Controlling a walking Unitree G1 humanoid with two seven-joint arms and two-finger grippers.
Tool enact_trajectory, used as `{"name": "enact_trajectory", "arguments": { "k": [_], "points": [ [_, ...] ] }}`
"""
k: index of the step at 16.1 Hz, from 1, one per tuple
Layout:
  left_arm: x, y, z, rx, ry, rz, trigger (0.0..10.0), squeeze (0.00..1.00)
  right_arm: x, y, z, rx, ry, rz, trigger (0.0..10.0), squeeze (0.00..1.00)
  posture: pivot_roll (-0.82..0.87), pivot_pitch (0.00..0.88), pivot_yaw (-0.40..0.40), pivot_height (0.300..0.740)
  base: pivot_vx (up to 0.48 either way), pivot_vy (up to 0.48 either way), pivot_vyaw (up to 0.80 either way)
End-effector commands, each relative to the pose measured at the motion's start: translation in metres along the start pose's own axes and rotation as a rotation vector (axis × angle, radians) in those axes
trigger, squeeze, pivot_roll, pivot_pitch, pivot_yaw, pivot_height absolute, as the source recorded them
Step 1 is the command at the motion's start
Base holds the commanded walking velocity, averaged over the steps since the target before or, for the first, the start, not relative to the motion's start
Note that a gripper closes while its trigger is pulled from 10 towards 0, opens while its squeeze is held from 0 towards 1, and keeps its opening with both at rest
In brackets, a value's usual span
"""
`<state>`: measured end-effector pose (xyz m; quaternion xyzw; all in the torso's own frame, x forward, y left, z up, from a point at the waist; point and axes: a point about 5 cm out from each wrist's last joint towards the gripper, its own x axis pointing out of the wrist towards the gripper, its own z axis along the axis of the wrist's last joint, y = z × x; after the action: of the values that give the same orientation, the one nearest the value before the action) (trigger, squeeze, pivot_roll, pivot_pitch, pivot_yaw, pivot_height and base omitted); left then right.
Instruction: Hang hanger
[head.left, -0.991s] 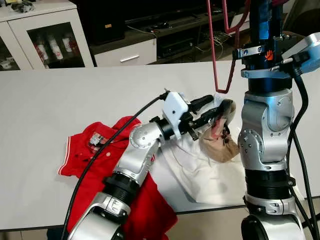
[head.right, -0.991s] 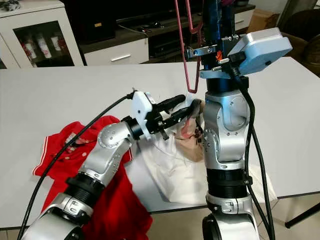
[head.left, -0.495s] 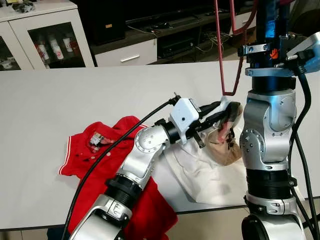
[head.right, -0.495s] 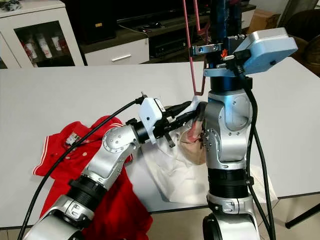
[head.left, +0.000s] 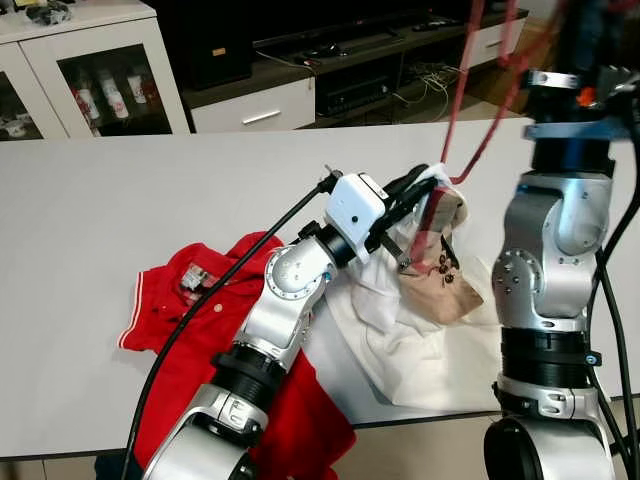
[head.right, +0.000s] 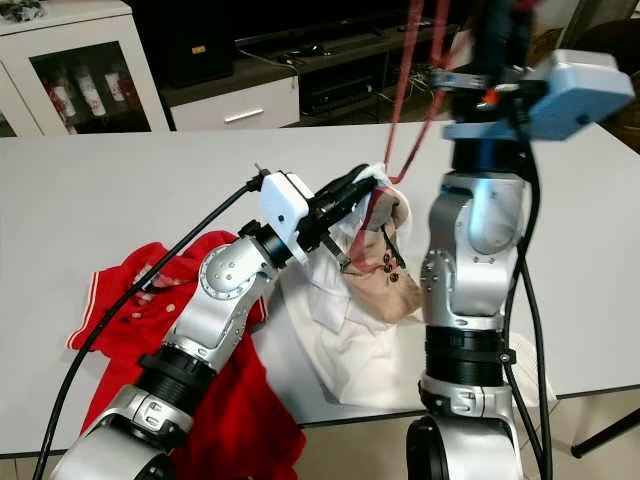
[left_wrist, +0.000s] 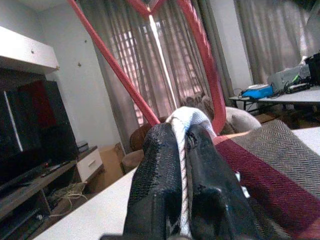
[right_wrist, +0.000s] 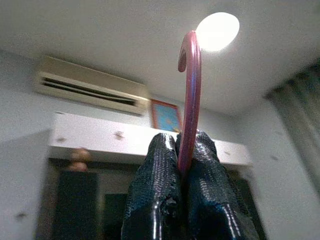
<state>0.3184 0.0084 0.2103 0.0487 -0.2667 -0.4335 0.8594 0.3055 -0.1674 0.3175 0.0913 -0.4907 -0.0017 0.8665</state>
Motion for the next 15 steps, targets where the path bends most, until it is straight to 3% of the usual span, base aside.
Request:
{"name": "enact_trajectory", "arguments": {
  "k": [1,3,5,15],
  "points": [
    [0.004,0.002,0.009,0.009,-0.049,0.005,0.0,0.00,0.005,-0.003,0.003,-0.019,-0.015,-0.030,0.0,0.00,0.02,0.009,0.034,0.740,0.000,0.000,0.00],
    [0.002,-0.005,0.011,-0.011,-0.085,-0.041,0.0,0.00,0.008,-0.016,0.003,-0.071,-0.035,-0.120,0.0,0.00,0.02,0.009,0.033,0.740,0.000,0.000,0.00],
    [0.001,-0.010,0.013,-0.030,-0.112,-0.068,0.0,0.00,0.011,-0.017,0.004,-0.142,-0.061,-0.133,0.0,0.00,0.03,0.009,0.031,0.740,0.000,0.000,0.00],
    [-0.005,-0.032,0.024,-0.108,-0.210,-0.271,0.0,0.00,0.009,0.026,-0.009,-0.405,-0.194,0.052,0.0,0.00,0.04,0.004,0.035,0.740,0.000,0.000,0.00]
  ]
}}
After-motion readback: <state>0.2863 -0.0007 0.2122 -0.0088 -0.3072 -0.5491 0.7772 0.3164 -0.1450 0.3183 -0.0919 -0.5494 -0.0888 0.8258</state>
